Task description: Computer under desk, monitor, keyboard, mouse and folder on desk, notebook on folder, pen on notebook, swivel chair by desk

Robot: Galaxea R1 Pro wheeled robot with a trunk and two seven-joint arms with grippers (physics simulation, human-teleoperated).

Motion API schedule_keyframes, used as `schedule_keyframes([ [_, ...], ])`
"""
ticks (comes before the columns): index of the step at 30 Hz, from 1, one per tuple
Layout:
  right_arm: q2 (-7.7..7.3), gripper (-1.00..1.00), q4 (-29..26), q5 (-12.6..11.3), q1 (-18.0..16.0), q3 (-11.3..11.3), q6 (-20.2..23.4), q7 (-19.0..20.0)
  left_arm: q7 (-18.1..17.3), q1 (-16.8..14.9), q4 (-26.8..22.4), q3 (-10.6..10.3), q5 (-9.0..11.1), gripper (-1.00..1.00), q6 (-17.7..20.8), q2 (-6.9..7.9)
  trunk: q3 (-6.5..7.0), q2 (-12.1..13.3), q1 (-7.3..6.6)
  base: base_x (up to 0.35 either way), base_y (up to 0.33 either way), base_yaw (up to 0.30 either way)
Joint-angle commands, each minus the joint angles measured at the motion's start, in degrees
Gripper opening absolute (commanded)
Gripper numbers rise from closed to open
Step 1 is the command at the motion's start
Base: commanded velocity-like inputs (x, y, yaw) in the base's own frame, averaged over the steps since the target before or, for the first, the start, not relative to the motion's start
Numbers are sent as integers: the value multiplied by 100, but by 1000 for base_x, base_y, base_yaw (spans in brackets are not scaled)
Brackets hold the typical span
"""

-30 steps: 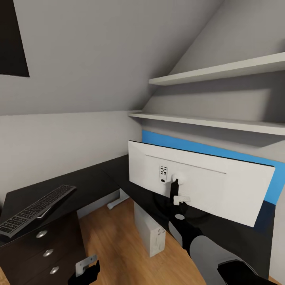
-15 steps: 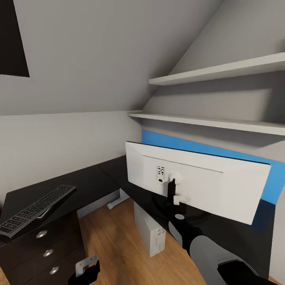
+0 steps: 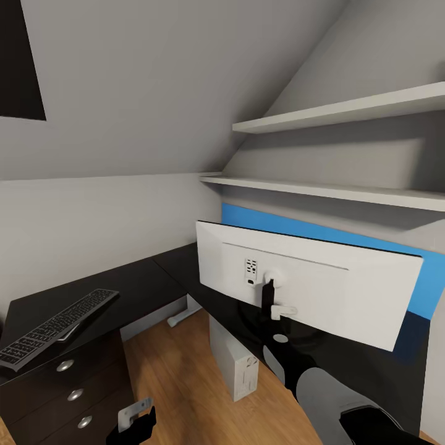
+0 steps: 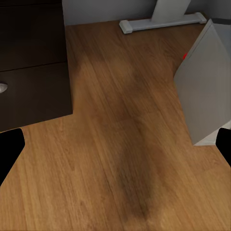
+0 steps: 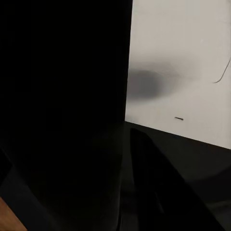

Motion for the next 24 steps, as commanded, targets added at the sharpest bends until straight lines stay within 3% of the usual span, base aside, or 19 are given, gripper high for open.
schedule_keyframes([
  [1,-5,-100,8,-89,-5,54,-34,-24,20,-4,1,-13,34,100,-21,0,-8,-5,0,0,0,0],
  [24,-10,-100,2,-89,-5,52,-34,-32,20,-4,1,-13,34,100,-21,0,-8,-5,0,0,-16,0],
])
